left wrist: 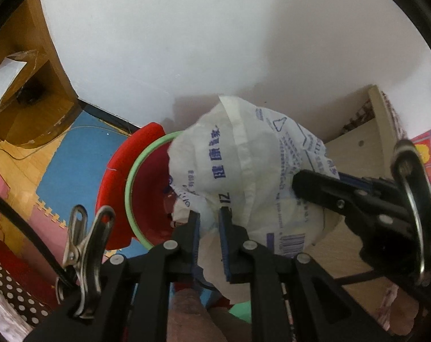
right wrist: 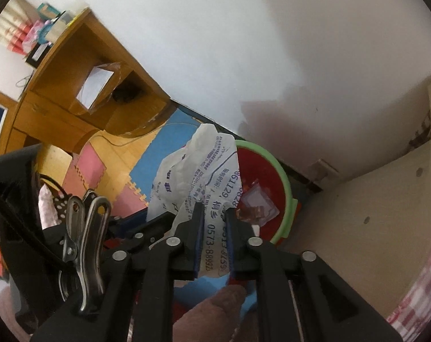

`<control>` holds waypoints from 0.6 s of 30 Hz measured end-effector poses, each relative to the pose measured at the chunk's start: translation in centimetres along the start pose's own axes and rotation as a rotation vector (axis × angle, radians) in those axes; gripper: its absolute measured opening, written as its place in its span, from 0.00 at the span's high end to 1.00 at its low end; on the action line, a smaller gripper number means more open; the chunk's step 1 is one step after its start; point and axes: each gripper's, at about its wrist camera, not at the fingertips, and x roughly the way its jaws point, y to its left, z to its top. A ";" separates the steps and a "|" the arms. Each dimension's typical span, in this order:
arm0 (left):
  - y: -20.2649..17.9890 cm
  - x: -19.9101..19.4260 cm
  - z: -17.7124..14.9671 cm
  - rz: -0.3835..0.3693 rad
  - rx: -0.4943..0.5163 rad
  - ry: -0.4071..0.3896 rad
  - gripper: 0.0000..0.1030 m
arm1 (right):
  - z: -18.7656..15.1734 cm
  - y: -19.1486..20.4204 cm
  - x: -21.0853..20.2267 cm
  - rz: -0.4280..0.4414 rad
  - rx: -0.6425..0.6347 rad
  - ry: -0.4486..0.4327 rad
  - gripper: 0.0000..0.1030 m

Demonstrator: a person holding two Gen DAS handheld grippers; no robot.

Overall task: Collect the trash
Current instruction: 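Open both grippers above the red bucket to drop the bag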

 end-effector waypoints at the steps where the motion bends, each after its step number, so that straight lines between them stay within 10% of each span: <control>1: 0.0 0.2 0.2 0.005 0.002 0.002 0.88 | 0.0 -0.3 0.2 0.000 0.011 0.003 0.82; 18: 0.8 -0.1 1.0 0.021 0.002 0.021 0.73 | -0.7 -0.4 -0.5 -0.010 0.019 -0.017 0.72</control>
